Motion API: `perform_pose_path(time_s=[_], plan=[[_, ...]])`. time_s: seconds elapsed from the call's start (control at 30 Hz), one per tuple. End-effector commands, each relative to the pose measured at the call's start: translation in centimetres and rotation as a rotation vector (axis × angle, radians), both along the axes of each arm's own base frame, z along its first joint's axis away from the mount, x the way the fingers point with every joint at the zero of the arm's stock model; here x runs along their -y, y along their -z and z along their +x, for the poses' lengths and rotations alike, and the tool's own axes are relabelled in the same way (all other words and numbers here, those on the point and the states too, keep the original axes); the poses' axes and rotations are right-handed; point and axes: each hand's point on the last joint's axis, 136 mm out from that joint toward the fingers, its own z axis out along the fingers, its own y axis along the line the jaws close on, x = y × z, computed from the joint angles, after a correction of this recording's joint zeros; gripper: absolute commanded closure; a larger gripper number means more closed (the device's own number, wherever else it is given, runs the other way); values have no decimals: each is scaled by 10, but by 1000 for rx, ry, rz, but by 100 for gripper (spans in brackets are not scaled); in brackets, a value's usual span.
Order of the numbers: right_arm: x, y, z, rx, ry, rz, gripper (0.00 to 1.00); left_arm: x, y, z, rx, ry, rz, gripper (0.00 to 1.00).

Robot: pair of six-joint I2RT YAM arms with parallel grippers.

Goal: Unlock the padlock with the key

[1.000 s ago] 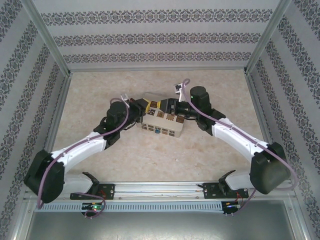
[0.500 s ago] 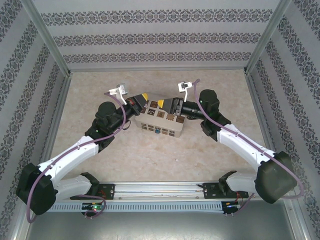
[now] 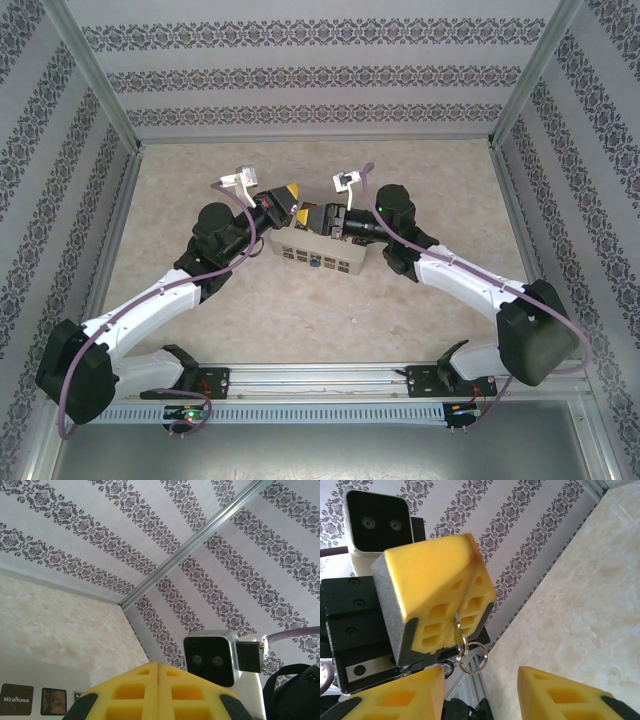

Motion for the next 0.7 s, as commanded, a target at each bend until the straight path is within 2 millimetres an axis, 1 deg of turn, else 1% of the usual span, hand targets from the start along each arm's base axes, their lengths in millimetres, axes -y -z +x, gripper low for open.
perform_pose_path(time_s=[0.0,0.13,0.23,0.43,0.5,0.67], plan=[[-9,-26,1,60,-26,57,59,-2,-16,-4,61,1,-27,100],[-12,-30,5,66,-27,67,62,-2,-13,-4,54,-1,-31,100],[-14,-31,7,64,-32,70,68,-4,-14,-4,55,-6,-33,100],[-16,-24,7,43,-37,62,76,-8,-11,-2,44,-32,-43,100],[-17,-22,7,37,-41,62,78,-8,-12,-2,45,-35,-46,100],[-20,-21,6,27,-49,62,78,-9,-13,-1,43,-41,-58,100]])
